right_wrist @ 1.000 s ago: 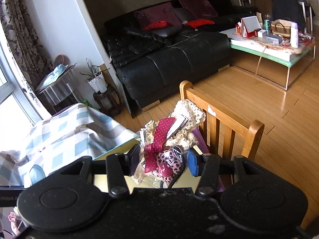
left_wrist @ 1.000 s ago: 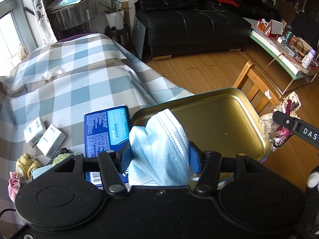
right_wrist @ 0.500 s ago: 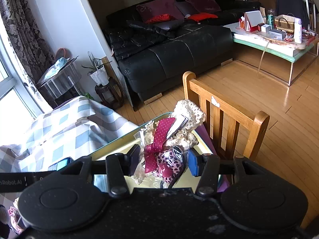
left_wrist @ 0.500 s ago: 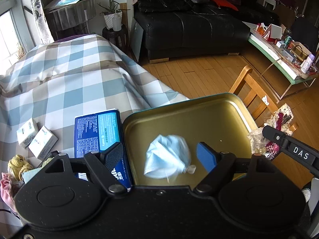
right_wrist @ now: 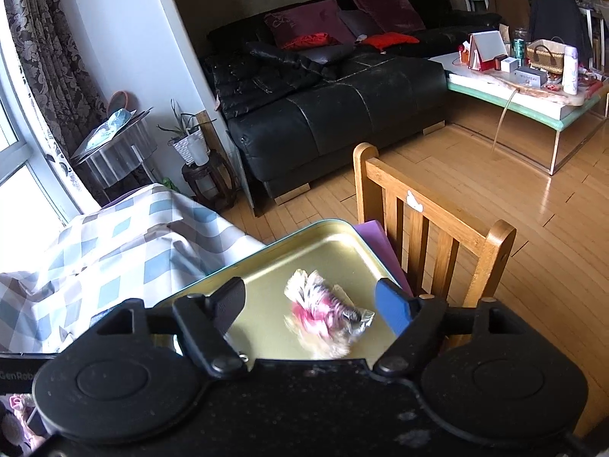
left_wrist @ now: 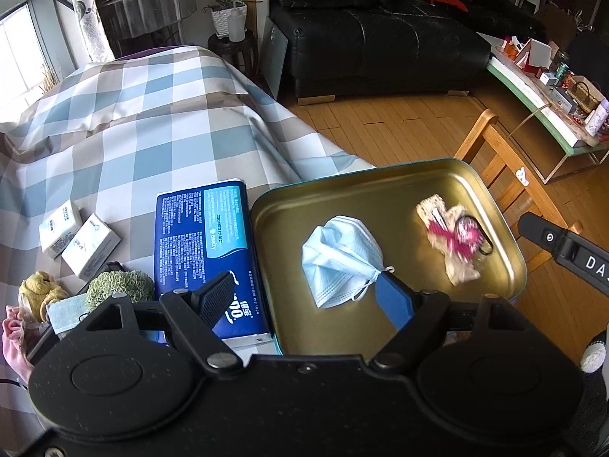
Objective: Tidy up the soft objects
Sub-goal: 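Withdraw both grippers from the tray back toward the soft items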
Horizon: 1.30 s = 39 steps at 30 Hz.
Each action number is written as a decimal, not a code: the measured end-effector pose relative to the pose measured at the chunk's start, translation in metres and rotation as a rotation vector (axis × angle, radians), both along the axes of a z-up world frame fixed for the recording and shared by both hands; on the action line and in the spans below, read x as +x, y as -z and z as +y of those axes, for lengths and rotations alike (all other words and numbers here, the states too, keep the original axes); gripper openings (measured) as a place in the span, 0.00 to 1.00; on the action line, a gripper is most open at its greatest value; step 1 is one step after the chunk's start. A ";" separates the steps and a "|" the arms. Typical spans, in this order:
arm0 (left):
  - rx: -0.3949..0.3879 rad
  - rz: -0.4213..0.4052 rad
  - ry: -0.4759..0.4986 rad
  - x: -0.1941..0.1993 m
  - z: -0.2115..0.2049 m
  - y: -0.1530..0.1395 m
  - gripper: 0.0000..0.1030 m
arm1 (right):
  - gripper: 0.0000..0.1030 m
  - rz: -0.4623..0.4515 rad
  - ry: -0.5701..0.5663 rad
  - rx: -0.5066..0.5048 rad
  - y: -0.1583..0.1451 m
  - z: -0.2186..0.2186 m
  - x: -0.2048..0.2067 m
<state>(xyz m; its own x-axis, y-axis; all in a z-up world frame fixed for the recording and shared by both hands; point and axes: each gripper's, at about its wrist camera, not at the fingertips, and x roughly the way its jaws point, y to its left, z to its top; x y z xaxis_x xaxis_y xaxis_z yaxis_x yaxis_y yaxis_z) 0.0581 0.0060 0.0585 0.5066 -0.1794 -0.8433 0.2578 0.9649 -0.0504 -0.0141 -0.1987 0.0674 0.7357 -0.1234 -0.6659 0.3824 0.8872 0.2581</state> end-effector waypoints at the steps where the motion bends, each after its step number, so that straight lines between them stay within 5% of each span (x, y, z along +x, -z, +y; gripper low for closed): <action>1: 0.002 0.000 0.000 -0.001 0.000 0.000 0.75 | 0.73 0.002 0.000 -0.001 0.000 0.000 0.000; 12: 0.018 0.014 -0.024 -0.004 0.013 0.005 0.75 | 0.77 0.018 -0.015 -0.009 0.001 0.003 0.001; 21: 0.031 0.020 -0.061 -0.006 0.034 0.006 0.75 | 0.90 0.010 -0.054 -0.087 -0.004 0.018 0.003; 39: 0.083 -0.015 -0.240 0.006 0.128 0.005 0.75 | 1.00 0.060 -0.160 -0.182 -0.013 0.061 0.016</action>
